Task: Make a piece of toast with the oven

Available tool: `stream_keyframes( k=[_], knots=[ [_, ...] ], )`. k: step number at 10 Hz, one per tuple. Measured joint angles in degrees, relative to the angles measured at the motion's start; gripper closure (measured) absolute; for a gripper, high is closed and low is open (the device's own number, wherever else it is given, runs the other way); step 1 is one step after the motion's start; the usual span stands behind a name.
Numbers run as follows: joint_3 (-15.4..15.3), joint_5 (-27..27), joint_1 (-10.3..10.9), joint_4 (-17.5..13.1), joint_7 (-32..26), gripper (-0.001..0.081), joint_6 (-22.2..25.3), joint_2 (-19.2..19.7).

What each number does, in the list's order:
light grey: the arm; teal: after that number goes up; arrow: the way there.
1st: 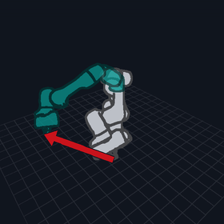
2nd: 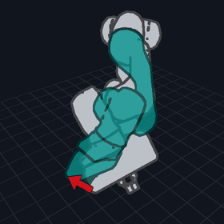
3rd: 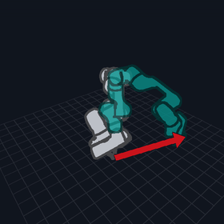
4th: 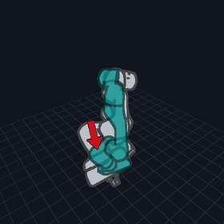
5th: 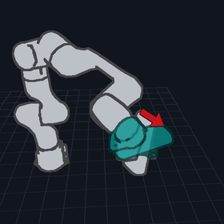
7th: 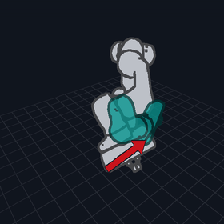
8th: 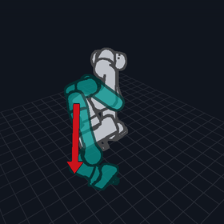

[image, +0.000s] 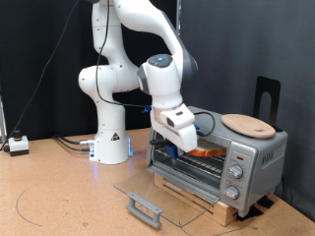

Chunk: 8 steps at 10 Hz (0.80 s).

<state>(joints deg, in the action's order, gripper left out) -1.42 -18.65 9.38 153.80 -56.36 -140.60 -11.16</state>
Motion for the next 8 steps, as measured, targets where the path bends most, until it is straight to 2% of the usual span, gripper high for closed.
stream_keyframes(
  k=[2, 3, 5, 8],
  knots=[
    [-2.18, 8.68, -0.5, 0.11, 5.89, 0.0409, -1.52, -0.04],
    [-2.65, 11.4, -0.63, 0.19, 7.23, 0.0409, -2.22, -0.17],
    [-2.59, 13.25, -0.71, 0.3, 7.13, 0.0409, -2.35, -1.27],
    [-0.91, 13.51, -1.53, 0.69, 3.59, 0.0409, -0.8, -4.1]
  ],
)
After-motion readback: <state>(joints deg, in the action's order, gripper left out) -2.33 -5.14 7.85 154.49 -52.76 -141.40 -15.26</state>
